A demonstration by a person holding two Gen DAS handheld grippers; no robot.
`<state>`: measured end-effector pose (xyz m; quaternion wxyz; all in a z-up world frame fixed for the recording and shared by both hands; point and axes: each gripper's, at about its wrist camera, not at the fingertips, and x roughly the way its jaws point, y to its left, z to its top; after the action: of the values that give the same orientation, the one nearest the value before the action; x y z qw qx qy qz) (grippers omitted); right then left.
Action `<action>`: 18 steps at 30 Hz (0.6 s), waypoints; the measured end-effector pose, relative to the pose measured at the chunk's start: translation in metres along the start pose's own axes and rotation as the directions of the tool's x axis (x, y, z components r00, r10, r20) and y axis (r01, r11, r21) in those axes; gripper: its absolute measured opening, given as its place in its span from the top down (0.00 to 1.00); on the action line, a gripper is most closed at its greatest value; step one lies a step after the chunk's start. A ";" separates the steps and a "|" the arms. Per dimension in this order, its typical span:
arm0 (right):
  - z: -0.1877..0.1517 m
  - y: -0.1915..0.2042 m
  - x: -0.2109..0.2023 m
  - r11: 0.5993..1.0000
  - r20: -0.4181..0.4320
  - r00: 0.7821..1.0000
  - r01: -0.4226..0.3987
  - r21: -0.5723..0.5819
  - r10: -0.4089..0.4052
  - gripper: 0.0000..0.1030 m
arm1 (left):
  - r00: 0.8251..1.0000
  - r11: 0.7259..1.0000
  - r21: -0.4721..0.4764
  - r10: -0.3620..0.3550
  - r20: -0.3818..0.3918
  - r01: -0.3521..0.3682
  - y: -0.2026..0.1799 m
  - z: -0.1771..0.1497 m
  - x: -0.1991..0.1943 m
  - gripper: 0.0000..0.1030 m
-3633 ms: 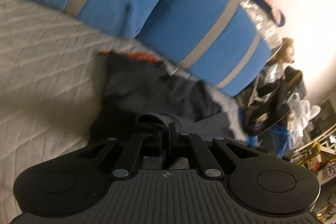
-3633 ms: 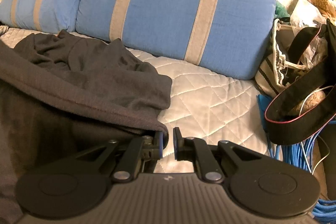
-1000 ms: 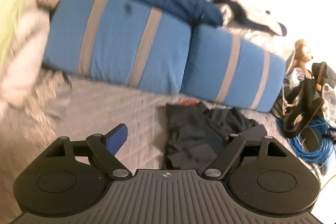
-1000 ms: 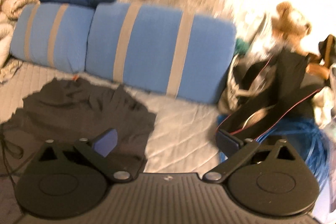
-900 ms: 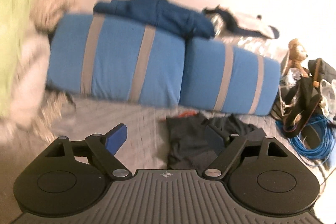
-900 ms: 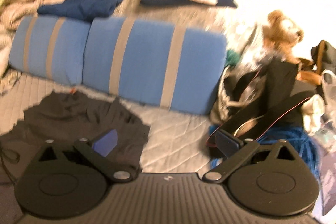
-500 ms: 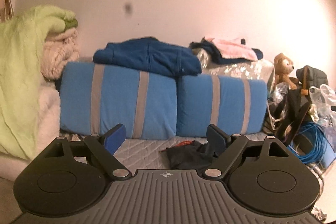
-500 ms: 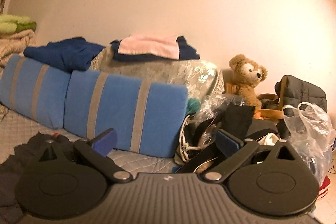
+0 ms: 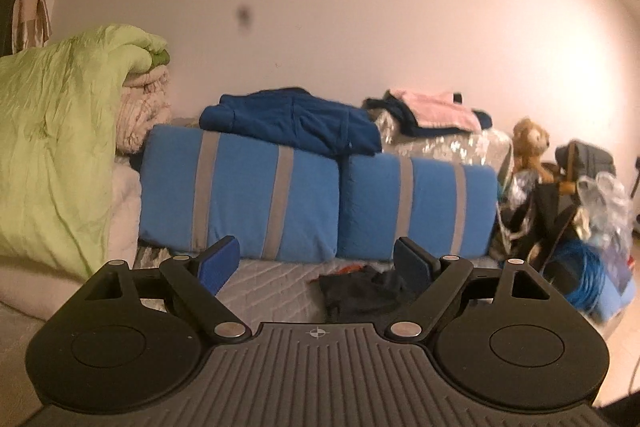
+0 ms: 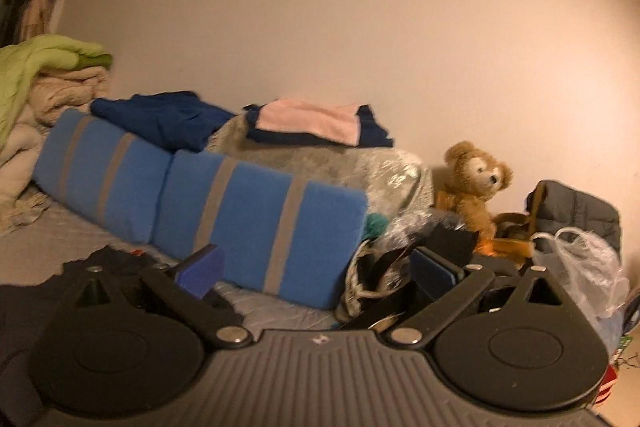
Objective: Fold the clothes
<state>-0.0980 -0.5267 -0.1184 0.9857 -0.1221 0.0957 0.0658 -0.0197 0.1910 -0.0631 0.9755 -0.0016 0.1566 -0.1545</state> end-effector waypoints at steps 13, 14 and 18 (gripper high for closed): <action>-0.071 0.050 0.021 0.992 -0.119 0.986 -0.110 0.064 0.117 0.00 | 0.987 0.995 0.025 -0.092 -0.135 0.096 -0.041 -0.092 0.035 0.18; -0.075 0.054 0.023 0.991 -0.127 0.984 -0.117 0.069 0.125 0.00 | 0.985 0.995 0.029 -0.091 -0.146 0.096 -0.042 -0.097 0.037 0.18; -0.090 0.061 0.031 0.982 -0.150 0.975 -0.148 0.116 0.165 0.00 | 0.977 0.994 0.015 -0.100 -0.189 0.105 -0.044 -0.117 0.046 0.18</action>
<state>-0.0926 -0.4876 -0.2241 0.9717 -0.0674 0.1865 0.1282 -0.0276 0.1403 -0.1858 0.9470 0.0169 0.2460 -0.2061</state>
